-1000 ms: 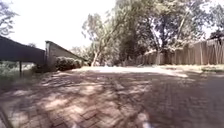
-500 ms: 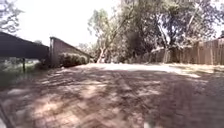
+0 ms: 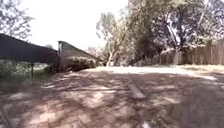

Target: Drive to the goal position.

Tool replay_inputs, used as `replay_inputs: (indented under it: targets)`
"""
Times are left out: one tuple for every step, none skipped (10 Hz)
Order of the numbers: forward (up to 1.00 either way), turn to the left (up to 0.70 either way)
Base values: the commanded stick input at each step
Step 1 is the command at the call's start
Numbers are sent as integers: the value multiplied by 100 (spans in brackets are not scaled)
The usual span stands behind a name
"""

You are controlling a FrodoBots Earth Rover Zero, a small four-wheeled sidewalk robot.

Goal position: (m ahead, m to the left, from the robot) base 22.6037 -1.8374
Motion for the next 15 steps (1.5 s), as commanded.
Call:
replay_inputs:
  targets:
    - [70, 35]
    - [70, 35]
    - [70, 35]
    - [70, 35]
    - [70, 35]
    - [70, 31]
    - [70, 15]
    - [70, 0]
    - [70, 0]
    - [70, 0]
    - [70, 0]
    - [70, 0]
    - [70, 0]
    - [70, 0]
    - [70, -11]
